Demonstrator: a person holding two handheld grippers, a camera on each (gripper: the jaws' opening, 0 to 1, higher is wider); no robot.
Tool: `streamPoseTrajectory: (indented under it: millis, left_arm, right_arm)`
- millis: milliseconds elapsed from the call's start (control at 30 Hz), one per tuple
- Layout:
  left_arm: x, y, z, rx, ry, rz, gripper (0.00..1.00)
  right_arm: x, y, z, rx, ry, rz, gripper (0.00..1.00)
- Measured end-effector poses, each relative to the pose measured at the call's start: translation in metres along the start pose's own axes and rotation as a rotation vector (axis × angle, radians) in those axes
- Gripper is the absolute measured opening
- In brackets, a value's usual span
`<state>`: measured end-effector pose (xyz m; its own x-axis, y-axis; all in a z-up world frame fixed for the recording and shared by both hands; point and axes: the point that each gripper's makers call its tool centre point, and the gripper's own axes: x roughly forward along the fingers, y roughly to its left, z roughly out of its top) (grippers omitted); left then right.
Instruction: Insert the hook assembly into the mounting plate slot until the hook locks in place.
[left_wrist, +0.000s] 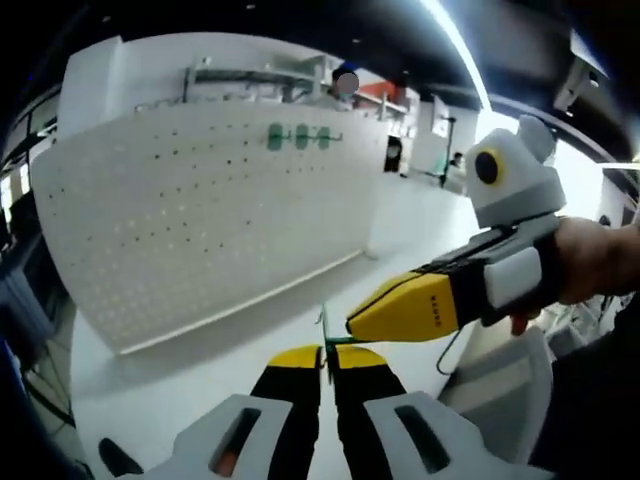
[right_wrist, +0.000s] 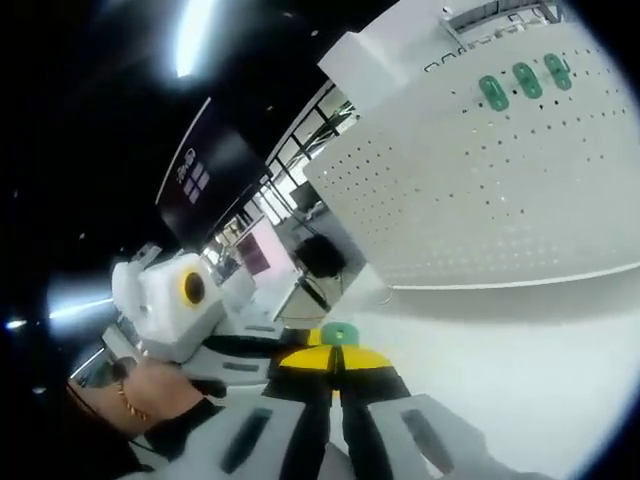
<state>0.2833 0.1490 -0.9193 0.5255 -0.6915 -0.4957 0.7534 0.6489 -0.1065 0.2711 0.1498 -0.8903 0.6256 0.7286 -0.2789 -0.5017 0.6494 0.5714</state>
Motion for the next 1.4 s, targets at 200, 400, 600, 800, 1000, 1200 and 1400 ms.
streamPoseTrajectory:
  millis: [200, 400, 600, 800, 1000, 1200, 1400]
  left_arm:
    - [0.000, -0.001, 0.000, -0.009, -0.001, 0.000, 0.02]
    - [0.001, -0.003, 0.005, -0.068, -0.032, -0.008, 0.01]
    - [0.001, -0.001, 0.009, -0.060, -0.037, 0.010, 0.01]
    - [-0.002, 0.007, 0.015, -0.116, -0.076, 0.037, 0.01]
    - [-0.006, 0.007, 0.021, -0.126, -0.114, 0.056, 0.01]
    - [-0.005, 0.001, 0.027, -0.165, -0.144, 0.030, 0.01]
    - [-0.004, -0.007, 0.028, -0.191, -0.159, 0.000, 0.01]
  right_arm:
    - [-0.001, -0.002, -0.001, -0.006, 0.005, -0.009, 0.00]
    - [-0.004, -0.003, 0.007, 0.040, -0.019, 0.010, 0.00]
    - [-0.016, -0.004, 0.019, 0.035, -0.063, 0.014, 0.03]
    - [-0.024, 0.000, 0.022, 0.039, -0.100, 0.025, 0.11]
    - [-0.022, 0.008, 0.021, 0.079, -0.132, 0.033, 0.16]
    - [-0.016, 0.009, 0.018, 0.053, -0.133, 0.023, 0.13]
    - [-0.013, 0.011, 0.019, 0.054, -0.140, 0.025, 0.09]
